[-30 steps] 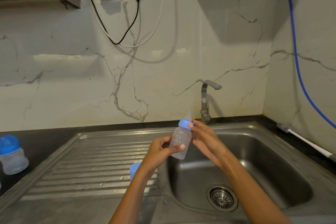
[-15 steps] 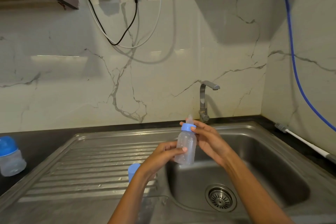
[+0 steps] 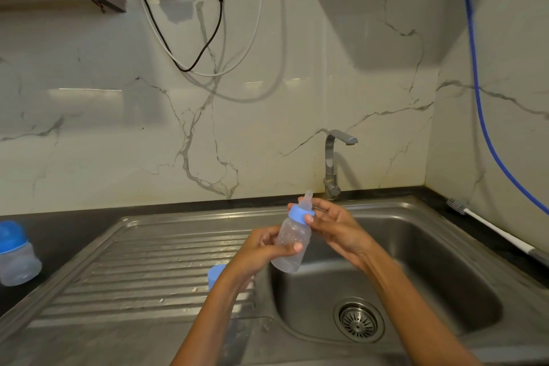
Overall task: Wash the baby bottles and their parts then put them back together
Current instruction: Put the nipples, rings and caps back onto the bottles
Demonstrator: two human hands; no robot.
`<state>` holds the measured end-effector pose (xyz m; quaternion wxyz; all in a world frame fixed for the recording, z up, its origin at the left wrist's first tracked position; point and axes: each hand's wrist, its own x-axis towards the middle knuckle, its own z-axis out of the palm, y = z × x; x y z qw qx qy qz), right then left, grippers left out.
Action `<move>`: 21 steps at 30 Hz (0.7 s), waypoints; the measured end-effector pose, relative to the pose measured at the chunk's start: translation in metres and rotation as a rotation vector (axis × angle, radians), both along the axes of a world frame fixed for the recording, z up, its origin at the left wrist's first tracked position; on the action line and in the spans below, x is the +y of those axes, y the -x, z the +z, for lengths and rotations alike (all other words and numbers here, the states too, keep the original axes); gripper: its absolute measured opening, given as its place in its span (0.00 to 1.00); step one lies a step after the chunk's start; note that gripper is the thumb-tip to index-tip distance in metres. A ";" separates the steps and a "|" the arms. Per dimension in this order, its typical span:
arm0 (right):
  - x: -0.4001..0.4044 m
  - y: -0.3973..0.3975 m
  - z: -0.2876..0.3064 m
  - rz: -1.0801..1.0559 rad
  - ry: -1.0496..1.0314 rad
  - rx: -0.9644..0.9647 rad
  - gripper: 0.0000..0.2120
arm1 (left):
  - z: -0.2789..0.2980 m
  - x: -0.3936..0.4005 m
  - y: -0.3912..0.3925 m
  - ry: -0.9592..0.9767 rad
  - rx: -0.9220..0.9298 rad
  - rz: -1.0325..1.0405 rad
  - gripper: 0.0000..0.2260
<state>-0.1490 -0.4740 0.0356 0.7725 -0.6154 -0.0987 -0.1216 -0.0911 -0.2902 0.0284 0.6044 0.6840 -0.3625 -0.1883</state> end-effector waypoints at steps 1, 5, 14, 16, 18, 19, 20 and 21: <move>0.002 -0.001 -0.001 -0.030 -0.003 0.000 0.23 | -0.001 -0.001 0.000 -0.011 -0.026 0.039 0.16; 0.015 -0.004 -0.002 -0.158 -0.069 -0.008 0.21 | -0.005 -0.008 -0.001 -0.030 -0.145 0.255 0.16; 0.062 -0.022 -0.008 -0.551 -0.322 0.043 0.26 | -0.010 -0.014 -0.001 -0.190 -0.678 0.690 0.23; 0.066 -0.025 -0.007 -0.569 -0.333 0.034 0.26 | -0.008 -0.012 -0.001 -0.146 -0.714 0.709 0.22; 0.068 -0.028 -0.004 -0.545 -0.309 0.026 0.24 | -0.001 -0.007 -0.004 -0.120 -0.775 0.733 0.21; 0.069 -0.029 -0.003 -0.525 -0.292 0.027 0.24 | 0.003 0.000 -0.008 -0.116 -0.821 0.752 0.22; 0.070 -0.031 -0.003 -0.504 -0.286 0.028 0.23 | 0.008 0.007 -0.013 -0.126 -0.856 0.770 0.23; 0.073 -0.032 -0.003 -0.479 -0.284 0.034 0.23 | 0.012 0.018 -0.018 -0.147 -0.850 0.789 0.26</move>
